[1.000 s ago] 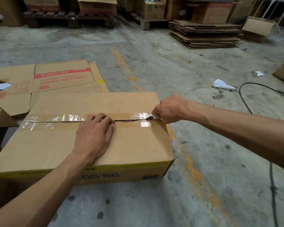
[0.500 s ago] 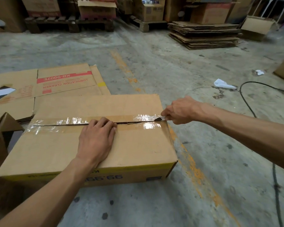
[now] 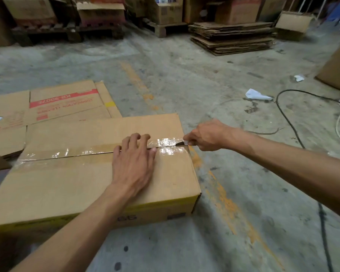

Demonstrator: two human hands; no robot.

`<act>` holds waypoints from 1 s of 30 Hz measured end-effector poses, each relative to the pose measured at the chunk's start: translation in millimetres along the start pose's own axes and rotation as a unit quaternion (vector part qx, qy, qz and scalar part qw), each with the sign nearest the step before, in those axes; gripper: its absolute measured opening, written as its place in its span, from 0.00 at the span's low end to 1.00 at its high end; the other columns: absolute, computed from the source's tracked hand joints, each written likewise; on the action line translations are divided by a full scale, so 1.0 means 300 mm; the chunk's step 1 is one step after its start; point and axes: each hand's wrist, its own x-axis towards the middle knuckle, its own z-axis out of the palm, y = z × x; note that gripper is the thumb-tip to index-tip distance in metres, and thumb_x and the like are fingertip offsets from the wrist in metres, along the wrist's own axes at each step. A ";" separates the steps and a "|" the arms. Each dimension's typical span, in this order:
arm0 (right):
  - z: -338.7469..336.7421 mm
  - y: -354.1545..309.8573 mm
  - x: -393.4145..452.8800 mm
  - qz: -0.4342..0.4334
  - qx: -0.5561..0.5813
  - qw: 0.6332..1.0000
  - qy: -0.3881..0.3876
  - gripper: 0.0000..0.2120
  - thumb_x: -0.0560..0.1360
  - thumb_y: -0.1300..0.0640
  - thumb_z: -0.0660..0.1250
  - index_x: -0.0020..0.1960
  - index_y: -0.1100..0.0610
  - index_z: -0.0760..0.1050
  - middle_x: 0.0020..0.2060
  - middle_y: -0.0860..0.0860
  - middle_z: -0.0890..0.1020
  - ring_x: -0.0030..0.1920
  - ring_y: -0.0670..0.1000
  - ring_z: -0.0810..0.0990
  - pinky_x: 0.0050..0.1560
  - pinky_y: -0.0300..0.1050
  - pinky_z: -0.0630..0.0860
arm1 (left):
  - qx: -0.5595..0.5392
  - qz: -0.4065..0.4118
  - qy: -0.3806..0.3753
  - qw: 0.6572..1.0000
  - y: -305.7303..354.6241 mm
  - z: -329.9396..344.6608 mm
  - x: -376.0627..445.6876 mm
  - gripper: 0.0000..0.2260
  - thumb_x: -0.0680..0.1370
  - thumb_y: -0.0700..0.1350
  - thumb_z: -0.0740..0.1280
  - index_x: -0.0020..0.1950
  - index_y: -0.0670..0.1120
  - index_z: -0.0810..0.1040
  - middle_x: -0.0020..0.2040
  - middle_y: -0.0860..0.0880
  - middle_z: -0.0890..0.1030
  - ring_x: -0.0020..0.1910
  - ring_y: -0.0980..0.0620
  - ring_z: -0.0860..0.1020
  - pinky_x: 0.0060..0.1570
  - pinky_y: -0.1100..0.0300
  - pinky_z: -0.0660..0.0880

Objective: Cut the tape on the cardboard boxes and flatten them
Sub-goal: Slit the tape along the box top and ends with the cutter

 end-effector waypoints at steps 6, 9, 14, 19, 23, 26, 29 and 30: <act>0.016 -0.002 -0.002 0.017 0.030 0.999 -0.022 0.08 0.82 0.52 0.54 0.54 0.45 0.71 0.36 0.48 0.71 0.40 0.55 0.71 0.39 0.44 0.67 | 0.007 -0.004 -0.018 1.000 0.066 0.090 0.018 0.26 0.81 0.59 0.42 0.74 0.53 0.66 0.75 0.52 0.66 0.74 0.48 0.62 0.71 0.48 0.58; -0.049 -0.005 0.018 -0.007 0.003 0.997 -0.074 0.09 0.80 0.56 0.55 0.53 0.47 0.71 0.40 0.47 0.73 0.43 0.54 0.73 0.39 0.44 0.67 | 0.002 -0.014 -0.023 1.000 0.066 0.087 0.013 0.26 0.81 0.59 0.42 0.75 0.55 0.65 0.76 0.53 0.65 0.75 0.49 0.61 0.71 0.50 0.57; -0.097 -0.007 0.029 -0.010 -0.018 0.993 -0.118 0.10 0.78 0.57 0.56 0.52 0.46 0.73 0.40 0.45 0.73 0.45 0.53 0.75 0.41 0.45 0.68 | 0.000 -0.020 -0.021 1.000 0.061 0.095 0.014 0.25 0.81 0.59 0.42 0.74 0.55 0.65 0.77 0.53 0.64 0.75 0.50 0.60 0.71 0.51 0.56; -0.090 0.019 0.007 -0.006 -0.029 0.993 -0.119 0.09 0.78 0.58 0.55 0.49 0.44 0.69 0.35 0.43 0.70 0.44 0.53 0.74 0.33 0.42 0.64 | -0.002 -0.019 -0.022 1.000 0.061 0.092 0.015 0.26 0.81 0.60 0.42 0.75 0.55 0.65 0.76 0.53 0.65 0.75 0.50 0.60 0.71 0.50 0.56; -0.073 0.008 -0.019 -0.008 -0.071 0.996 -0.058 0.09 0.75 0.60 0.56 0.47 0.46 0.66 0.32 0.46 0.68 0.40 0.53 0.73 0.34 0.42 0.67 | -0.001 -0.017 -0.026 1.000 0.064 0.091 0.013 0.26 0.82 0.59 0.41 0.76 0.54 0.65 0.77 0.53 0.64 0.76 0.49 0.59 0.72 0.49 0.56; -0.054 -0.002 -0.037 -0.020 -0.085 0.996 -0.028 0.11 0.75 0.61 0.56 0.47 0.44 0.63 0.31 0.47 0.66 0.38 0.54 0.72 0.36 0.44 0.69 | -0.001 -0.022 -0.041 0.999 0.065 0.093 0.013 0.25 0.83 0.58 0.42 0.77 0.54 0.63 0.78 0.53 0.61 0.78 0.49 0.57 0.74 0.47 0.55; -0.059 0.010 -0.015 0.001 -0.027 0.996 -0.090 0.07 0.76 0.59 0.55 0.42 0.48 0.65 0.33 0.45 0.69 0.41 0.54 0.73 0.40 0.46 0.71 | -0.007 -0.022 -0.049 0.999 0.071 0.086 0.011 0.25 0.83 0.59 0.43 0.78 0.55 0.61 0.79 0.53 0.60 0.79 0.48 0.55 0.75 0.47 0.53; -0.067 0.016 0.001 0.005 0.015 0.992 -0.127 0.10 0.77 0.58 0.55 0.39 0.48 0.66 0.34 0.45 0.71 0.42 0.53 0.74 0.42 0.47 0.71 | -0.009 -0.024 -0.050 0.998 0.071 0.085 0.010 0.25 0.83 0.59 0.43 0.78 0.55 0.61 0.79 0.53 0.59 0.79 0.48 0.54 0.75 0.47 0.52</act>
